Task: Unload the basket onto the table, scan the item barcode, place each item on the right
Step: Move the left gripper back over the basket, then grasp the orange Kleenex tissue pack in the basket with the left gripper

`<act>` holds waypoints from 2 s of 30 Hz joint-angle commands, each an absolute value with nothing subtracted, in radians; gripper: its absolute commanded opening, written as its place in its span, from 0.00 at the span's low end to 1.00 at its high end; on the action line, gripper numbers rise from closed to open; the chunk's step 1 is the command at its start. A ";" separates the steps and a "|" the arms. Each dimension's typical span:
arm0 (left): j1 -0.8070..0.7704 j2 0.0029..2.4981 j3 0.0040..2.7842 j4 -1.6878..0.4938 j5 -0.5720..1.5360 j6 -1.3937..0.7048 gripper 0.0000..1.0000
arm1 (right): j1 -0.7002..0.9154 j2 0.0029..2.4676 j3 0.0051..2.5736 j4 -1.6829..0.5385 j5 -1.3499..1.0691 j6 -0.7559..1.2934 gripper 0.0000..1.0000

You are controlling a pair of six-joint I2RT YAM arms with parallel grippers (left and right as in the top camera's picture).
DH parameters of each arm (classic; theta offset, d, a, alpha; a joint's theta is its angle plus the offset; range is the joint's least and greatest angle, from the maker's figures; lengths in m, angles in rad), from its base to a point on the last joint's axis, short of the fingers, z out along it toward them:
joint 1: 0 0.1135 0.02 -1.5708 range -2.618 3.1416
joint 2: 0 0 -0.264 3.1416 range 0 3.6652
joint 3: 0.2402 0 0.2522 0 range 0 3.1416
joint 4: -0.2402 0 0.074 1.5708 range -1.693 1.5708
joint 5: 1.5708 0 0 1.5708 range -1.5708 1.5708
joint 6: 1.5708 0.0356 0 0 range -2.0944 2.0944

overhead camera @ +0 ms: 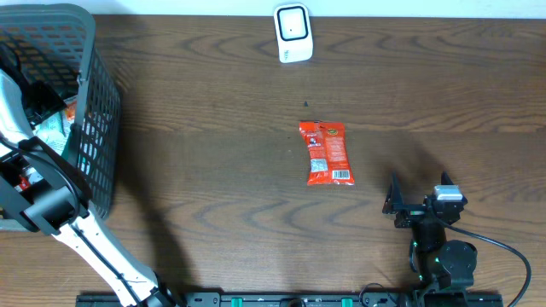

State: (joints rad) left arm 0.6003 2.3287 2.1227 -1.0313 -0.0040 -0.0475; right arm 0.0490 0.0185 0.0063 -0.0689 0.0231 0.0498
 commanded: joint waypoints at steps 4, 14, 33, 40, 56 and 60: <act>0.599 2.416 2.124 -1.037 -0.012 -0.039 0.68 | 0.042 0.014 0.006 -0.072 0.033 0.067 0.99; 0.599 2.209 2.145 -1.016 0.152 -0.149 0.73 | 0.042 0.014 0.006 -0.072 0.033 0.067 0.99; 0.599 2.121 1.924 -0.967 0.198 -0.268 0.78 | 0.042 0.014 0.006 -0.072 0.033 0.067 0.99; 0.598 2.121 1.702 -0.741 0.278 -0.275 0.78 | 0.042 0.014 0.006 -0.072 0.033 0.067 0.99; 0.557 2.117 1.547 -0.535 0.278 -0.275 0.56 | 0.042 0.014 0.006 -0.072 0.033 0.066 0.99; 0.557 2.116 1.547 -0.512 0.277 -0.275 0.58 | 0.042 0.014 0.006 -0.072 0.033 0.067 0.99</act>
